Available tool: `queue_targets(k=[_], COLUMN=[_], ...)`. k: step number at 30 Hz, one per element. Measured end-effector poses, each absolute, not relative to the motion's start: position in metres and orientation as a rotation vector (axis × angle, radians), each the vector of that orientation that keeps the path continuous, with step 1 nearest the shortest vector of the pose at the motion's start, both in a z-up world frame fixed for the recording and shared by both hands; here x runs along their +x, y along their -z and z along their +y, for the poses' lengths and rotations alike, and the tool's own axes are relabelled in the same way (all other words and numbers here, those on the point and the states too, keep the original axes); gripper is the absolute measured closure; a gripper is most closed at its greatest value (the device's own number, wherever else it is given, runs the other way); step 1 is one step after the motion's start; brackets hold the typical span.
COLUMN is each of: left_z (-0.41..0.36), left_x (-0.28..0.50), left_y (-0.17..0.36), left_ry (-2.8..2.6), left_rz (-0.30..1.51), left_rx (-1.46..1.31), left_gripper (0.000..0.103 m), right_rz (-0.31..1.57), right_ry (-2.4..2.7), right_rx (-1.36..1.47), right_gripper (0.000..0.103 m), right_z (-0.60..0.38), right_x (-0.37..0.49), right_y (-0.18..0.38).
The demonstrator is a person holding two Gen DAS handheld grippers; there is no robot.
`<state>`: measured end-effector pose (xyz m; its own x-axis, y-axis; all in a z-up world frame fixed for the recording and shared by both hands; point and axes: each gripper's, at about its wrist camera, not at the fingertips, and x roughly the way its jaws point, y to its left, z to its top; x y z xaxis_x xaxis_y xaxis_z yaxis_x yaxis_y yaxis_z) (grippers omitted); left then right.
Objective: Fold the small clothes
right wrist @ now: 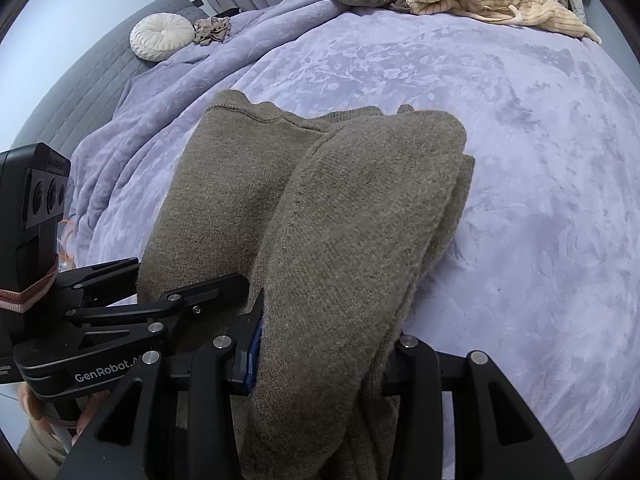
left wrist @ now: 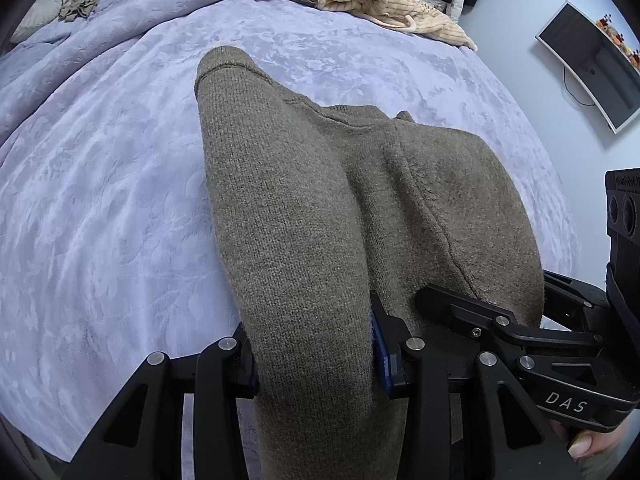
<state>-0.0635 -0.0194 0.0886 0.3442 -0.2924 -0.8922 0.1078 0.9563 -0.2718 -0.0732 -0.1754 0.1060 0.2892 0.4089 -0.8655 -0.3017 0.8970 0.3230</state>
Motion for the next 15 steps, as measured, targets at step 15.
queue_targets(k=[15], left_z=[-0.017], left_x=[-0.068], left_y=[-0.074], left_ry=[0.268], left_rz=[1.208], left_rx=[-0.185], left_gripper=[0.06], right_rz=[1.192], right_ry=[-0.51], right_rx=[0.164], right_gripper=[0.059], right_z=[-0.183], right_x=[-0.075], right_y=[-0.088])
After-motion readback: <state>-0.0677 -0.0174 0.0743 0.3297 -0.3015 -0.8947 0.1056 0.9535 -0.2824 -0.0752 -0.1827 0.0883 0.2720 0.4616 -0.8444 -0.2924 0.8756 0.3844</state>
